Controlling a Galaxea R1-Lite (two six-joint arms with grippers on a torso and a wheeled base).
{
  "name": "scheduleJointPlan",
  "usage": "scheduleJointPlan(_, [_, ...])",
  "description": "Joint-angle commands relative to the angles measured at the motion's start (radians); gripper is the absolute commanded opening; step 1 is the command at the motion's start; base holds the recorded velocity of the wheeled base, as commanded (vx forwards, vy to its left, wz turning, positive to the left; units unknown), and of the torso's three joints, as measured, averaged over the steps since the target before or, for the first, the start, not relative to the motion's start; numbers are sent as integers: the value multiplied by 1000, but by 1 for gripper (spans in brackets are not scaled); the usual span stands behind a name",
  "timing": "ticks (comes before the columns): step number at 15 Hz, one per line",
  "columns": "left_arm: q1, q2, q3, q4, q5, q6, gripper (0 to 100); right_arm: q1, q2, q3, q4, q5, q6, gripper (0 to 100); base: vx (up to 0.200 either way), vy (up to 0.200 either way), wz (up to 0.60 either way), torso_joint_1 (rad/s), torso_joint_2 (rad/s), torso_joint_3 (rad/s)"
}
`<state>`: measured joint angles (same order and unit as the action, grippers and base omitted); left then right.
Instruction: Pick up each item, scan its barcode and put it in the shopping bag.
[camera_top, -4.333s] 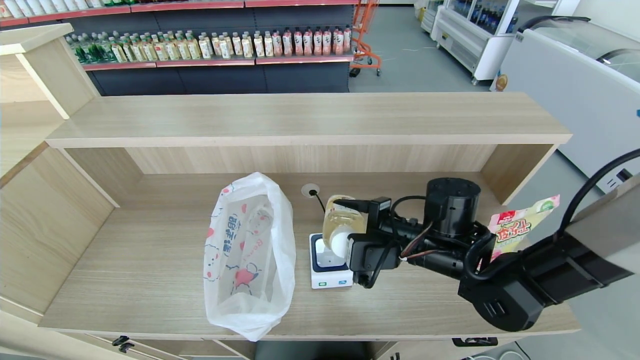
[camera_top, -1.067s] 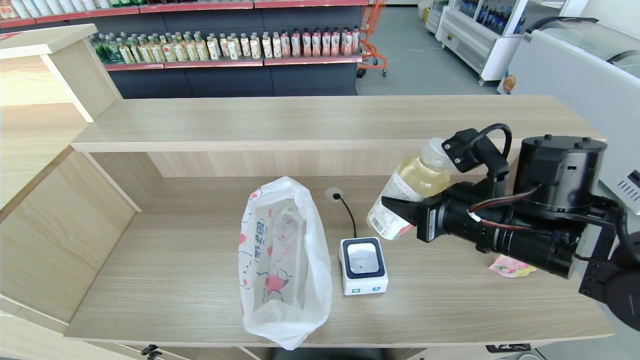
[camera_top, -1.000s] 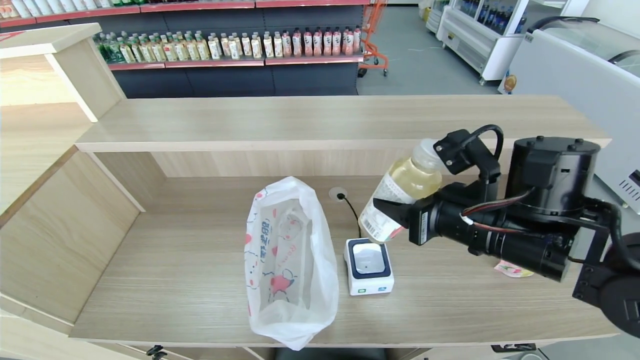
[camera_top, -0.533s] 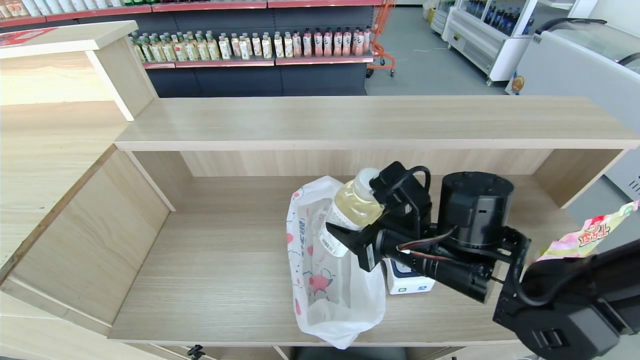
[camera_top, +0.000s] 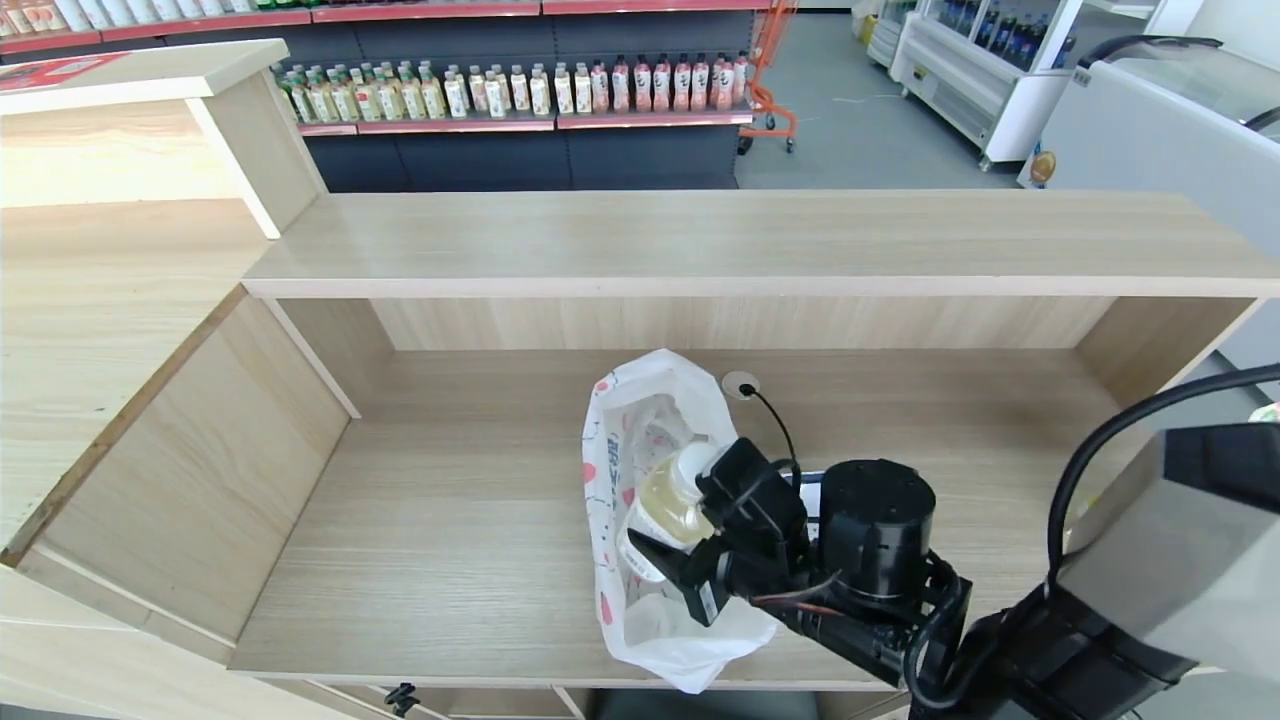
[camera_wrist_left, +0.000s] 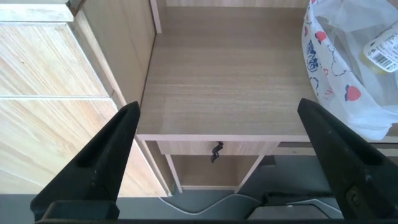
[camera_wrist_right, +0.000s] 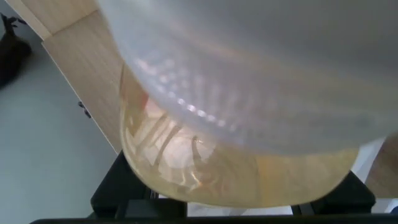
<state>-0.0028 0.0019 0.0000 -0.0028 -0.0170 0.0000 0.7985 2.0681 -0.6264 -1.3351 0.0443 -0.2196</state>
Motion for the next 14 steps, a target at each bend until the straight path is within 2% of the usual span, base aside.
scheduleJointPlan(1, [0,0,0,0,0,0,100,-1,79,50,-56,8,-17,0,0,0,0,0,0,0])
scheduleJointPlan(5, [0,0,0,0,0,0,100,-5,152,70,-144,8,-41,0,0,0,0,0,0,0])
scheduleJointPlan(11, [0,0,0,0,0,0,100,-19,152,89,-148,2,-52,0,0,0,0,0,0,0])
scheduleJointPlan(14, [0,0,0,0,0,0,100,-67,144,97,-150,2,-52,0,0,0,0,0,0,0])
